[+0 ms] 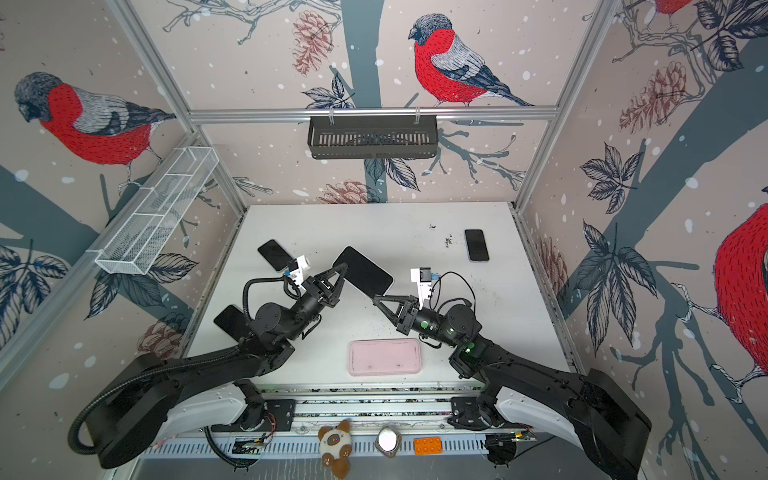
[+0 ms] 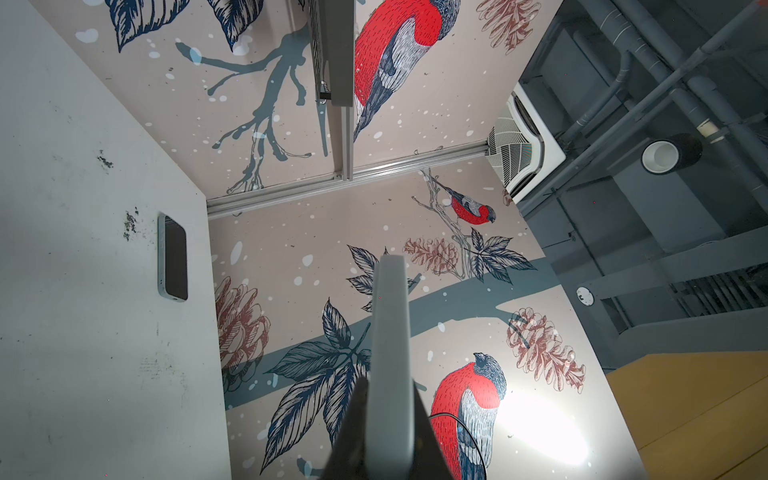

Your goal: Take the phone out of the phone case

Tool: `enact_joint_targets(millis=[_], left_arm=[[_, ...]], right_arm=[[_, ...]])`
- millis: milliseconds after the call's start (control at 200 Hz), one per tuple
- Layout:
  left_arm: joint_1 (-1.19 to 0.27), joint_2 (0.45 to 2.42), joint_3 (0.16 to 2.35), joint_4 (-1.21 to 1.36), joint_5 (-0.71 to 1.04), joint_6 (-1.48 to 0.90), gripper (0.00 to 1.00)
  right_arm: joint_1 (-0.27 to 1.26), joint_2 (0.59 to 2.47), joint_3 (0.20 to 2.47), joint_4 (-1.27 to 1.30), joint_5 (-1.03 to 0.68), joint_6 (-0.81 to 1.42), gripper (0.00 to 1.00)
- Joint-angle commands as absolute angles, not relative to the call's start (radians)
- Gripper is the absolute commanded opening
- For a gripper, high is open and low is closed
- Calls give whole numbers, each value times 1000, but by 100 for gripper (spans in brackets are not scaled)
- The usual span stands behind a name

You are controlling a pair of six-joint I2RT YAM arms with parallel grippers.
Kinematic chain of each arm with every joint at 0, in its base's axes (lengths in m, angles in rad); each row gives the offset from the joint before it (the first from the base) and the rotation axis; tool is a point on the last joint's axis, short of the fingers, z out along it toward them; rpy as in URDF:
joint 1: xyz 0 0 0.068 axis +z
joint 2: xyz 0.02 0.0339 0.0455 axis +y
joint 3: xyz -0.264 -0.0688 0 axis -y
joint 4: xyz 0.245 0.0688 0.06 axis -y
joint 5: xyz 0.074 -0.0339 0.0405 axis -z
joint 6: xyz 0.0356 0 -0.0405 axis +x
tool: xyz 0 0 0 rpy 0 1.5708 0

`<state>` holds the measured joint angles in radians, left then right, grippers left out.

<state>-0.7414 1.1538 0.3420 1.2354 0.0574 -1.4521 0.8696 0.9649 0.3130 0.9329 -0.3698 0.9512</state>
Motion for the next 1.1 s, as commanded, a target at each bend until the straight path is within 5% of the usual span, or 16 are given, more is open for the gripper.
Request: enact_joint_targets(millis=[0,735,805,935,1096], left_arm=[[-742,1130,379,1105,48,-1487,0],[-742,1147,506,946,155,-1439,0],[-739,1134,497,944,146,-1433,0],[-728,1105,488,923,151,-1418,0],[-711,1076,476,902,167,-1394,0]], right_arm=[[901,931,296,818,-345,649,1],[906,909,353,571,-79,398,1],[904,861,322,573,-81,407,11],[875,755,288,502,-94,434,56],[774,641,302,362,-210,489,73]])
